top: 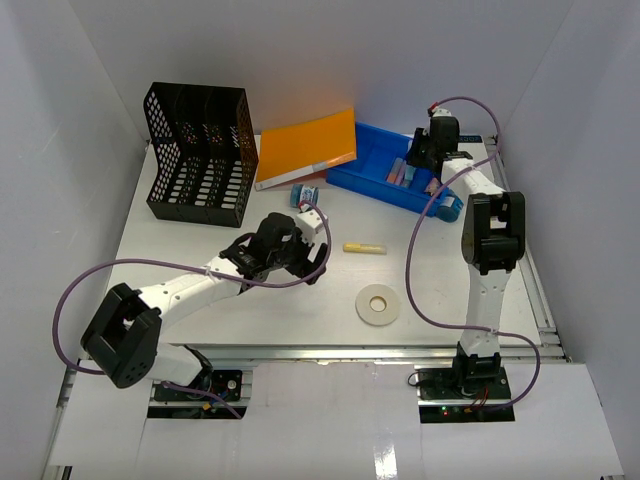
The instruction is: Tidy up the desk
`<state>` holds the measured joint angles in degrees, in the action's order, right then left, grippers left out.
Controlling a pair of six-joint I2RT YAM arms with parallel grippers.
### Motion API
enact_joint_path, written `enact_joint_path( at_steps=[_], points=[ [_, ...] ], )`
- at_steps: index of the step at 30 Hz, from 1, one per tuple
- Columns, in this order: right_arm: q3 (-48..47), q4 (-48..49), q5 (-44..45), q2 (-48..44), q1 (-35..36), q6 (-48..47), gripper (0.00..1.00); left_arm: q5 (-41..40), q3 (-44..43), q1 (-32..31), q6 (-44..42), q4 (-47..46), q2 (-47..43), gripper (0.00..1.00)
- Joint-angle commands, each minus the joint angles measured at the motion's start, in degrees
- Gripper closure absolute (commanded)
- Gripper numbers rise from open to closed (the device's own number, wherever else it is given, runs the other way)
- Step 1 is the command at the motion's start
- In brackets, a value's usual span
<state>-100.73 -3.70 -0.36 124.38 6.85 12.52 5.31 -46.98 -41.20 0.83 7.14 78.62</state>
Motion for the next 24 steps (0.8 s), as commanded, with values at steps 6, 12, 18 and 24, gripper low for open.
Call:
enact_joint_path(
  at_steps=[6, 12, 18, 24],
  points=[
    [-3.33, 5.23, 1.86, 2.84, 0.27, 3.05, 0.43, 9.79, 1.75, 0.33, -4.99, -5.77, -0.81, 0.02],
    [1.89, 5.01, -1.8, -4.39, -0.68, 1.83, 0.2, 18.0, 2.63, 0.33, -11.26, -11.19, -1.67, 0.05],
    [14.08, -2.86, -45.21, -23.54, -3.97, -21.9, 0.07, 24.66, -7.88, 0.07, -19.36, -4.21, 5.47, 0.12],
    [31.37, -27.83, -67.12, -40.88, -4.04, -50.58, 0.06, 26.44, -13.73, -1.3, -35.92, -0.13, 14.28, 0.09]
  ],
)
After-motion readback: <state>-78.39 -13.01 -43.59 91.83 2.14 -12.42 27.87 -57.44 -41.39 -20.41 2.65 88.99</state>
